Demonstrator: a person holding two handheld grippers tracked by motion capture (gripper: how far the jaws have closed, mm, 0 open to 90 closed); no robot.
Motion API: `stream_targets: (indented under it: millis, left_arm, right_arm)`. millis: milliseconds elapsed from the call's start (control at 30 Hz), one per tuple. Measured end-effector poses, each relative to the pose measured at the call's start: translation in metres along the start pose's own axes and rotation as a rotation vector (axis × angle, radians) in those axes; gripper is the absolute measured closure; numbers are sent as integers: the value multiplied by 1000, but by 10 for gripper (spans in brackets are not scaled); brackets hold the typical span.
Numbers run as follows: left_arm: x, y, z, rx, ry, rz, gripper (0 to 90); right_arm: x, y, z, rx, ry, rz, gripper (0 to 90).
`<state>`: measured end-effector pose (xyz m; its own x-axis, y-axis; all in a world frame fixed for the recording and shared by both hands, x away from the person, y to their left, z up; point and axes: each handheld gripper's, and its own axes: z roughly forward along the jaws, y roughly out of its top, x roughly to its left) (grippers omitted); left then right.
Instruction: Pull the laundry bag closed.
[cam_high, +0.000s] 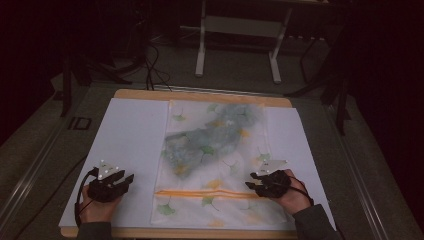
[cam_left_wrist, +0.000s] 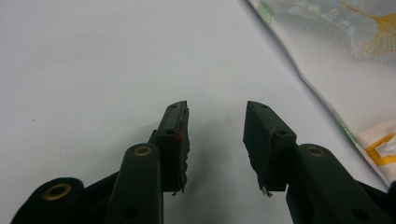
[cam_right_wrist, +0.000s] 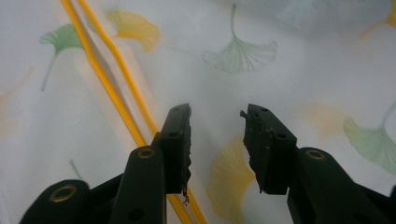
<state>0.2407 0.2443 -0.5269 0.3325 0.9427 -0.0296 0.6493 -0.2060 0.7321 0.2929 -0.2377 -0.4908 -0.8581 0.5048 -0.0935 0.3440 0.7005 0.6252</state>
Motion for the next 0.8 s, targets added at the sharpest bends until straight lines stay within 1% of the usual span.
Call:
stream_targets:
  millis: [233,333,567,800]
  left_arm:
    - [0,0,-1,-2,-4,4,601]
    - [0,0,-1,-3,-4,4,601]
    - [-1,0,-1,1,-7,6,601]
    - [-1,1,-1,5,-8,9,602]
  right_arm:
    - [9,19,7,22,27,-64,606]
    - [12,26,11,26,41,-85,605]
    - [19,42,20,41,70,-122,604]
    - [24,54,29,45,91,-147,602]
